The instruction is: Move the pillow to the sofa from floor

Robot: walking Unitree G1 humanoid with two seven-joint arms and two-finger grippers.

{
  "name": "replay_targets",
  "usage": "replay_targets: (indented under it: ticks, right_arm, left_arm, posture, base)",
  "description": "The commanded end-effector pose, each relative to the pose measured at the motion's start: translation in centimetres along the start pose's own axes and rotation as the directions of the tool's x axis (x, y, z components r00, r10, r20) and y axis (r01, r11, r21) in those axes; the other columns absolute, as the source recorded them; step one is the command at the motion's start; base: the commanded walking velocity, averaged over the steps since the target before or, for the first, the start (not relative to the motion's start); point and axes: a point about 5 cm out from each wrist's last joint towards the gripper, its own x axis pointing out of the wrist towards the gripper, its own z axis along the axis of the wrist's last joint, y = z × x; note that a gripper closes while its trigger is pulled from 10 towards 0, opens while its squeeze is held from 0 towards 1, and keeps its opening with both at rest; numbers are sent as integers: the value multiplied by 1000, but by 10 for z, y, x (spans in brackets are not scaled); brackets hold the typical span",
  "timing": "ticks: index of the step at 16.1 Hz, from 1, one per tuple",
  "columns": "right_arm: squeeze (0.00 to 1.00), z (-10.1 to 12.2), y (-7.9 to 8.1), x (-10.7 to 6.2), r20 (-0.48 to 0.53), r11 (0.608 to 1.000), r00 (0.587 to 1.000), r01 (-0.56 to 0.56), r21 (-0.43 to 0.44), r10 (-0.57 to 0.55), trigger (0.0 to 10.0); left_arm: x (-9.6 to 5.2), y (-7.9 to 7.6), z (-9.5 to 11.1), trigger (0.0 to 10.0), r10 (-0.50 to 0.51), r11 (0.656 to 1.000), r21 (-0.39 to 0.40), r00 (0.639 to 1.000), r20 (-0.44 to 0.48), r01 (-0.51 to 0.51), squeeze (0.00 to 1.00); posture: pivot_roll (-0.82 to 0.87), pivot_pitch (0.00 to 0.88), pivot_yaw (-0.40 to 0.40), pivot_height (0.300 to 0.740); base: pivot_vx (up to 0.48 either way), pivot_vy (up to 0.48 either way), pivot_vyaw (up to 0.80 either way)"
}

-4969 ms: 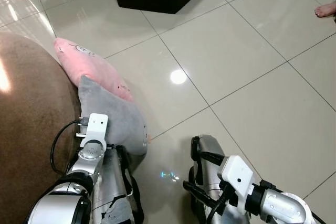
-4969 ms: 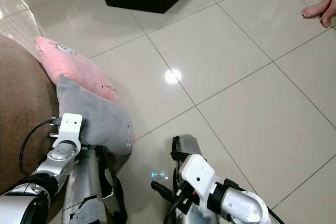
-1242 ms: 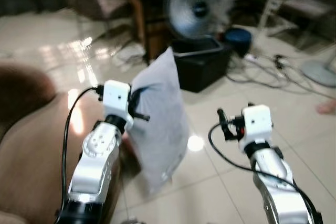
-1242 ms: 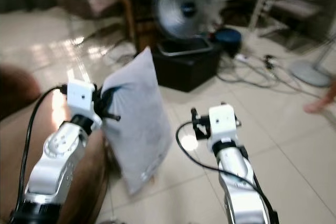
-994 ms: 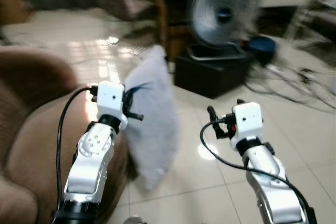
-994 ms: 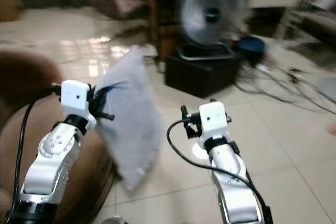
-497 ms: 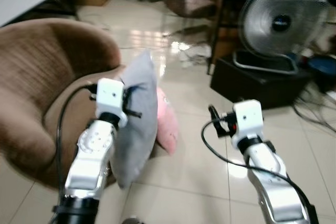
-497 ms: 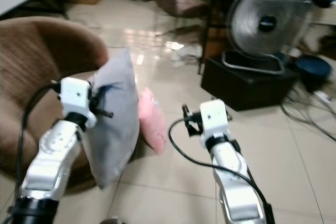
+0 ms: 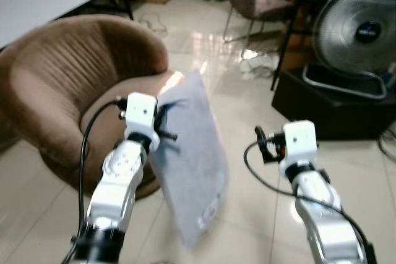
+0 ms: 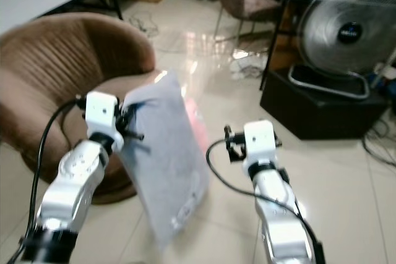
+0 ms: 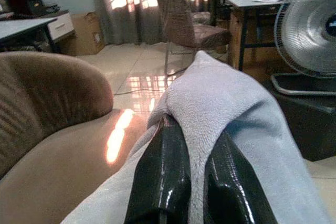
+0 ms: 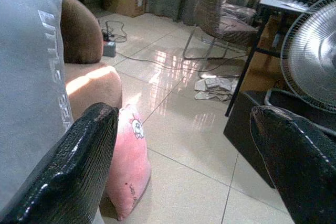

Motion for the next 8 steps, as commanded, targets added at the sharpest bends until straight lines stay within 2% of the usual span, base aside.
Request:
replay_targets:
  ticks: [1, 8]
  right_arm:
    - [0, 0, -3, 0, 0, 1000, 1000, 17, -8, -17, 10000]
    - [0, -1, -2, 2, 1, 1000, 1000, 13, -8, -13, 10000]
  left_arm:
    - [4, 3, 16, 10000, 6, 1000, -1, 997, 77, -6, 0]
    - [7, 4, 16, 10000, 13, 1000, -4, 997, 75, -13, 0]
  posture:
    - [-63, 0, 58, 740]
    - [-61, 0, 53, 740]
  base:
    - [371, 0, 0]
    - [373, 0, 0]
